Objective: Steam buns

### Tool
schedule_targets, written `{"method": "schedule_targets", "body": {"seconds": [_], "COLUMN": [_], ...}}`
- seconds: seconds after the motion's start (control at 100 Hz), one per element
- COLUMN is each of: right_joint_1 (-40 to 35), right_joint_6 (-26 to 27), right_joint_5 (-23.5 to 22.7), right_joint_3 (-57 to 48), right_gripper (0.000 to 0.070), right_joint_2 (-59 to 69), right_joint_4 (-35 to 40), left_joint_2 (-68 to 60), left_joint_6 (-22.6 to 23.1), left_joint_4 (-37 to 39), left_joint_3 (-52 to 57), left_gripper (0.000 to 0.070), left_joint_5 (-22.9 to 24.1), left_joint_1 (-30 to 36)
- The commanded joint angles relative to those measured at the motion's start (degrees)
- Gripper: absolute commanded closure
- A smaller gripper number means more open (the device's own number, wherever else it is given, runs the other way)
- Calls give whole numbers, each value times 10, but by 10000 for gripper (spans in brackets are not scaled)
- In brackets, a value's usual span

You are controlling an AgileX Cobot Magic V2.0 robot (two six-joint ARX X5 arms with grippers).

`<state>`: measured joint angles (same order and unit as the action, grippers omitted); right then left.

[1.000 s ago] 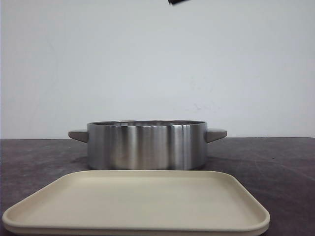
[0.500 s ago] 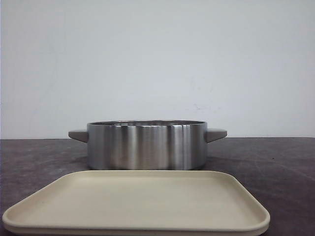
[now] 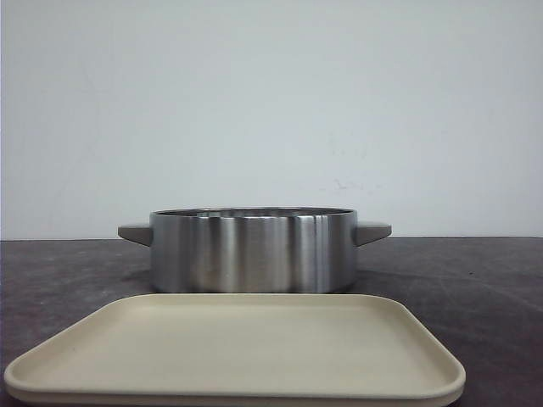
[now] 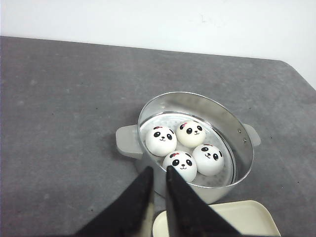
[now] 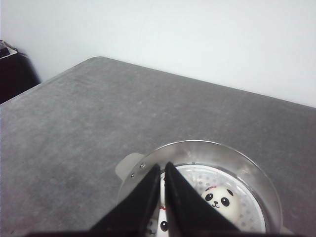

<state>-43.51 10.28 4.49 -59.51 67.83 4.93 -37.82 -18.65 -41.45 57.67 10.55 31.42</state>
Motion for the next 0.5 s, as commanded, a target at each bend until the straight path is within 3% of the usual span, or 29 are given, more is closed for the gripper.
{"method": "schedule_targets", "body": {"seconds": [0.0,0.32,0.49], "right_joint_1": [-6,7,55], "right_joint_6": [-5,-3,-1], "right_joint_5": [0,1,5], "right_joint_3": [-8,-8,-8], "right_gripper": [692,693,693], "right_joint_2": [1,-101,-194], "right_joint_4": [-7,109,216], "left_joint_2": [-3,-3,-3], "left_joint_6": [0,0,0], "left_joint_4": [5,5,5], "left_joint_3": [6,6,6], "left_gripper": [700,700,700], "left_joint_5": [2,2,2], "left_joint_1": [5,5,5]}}
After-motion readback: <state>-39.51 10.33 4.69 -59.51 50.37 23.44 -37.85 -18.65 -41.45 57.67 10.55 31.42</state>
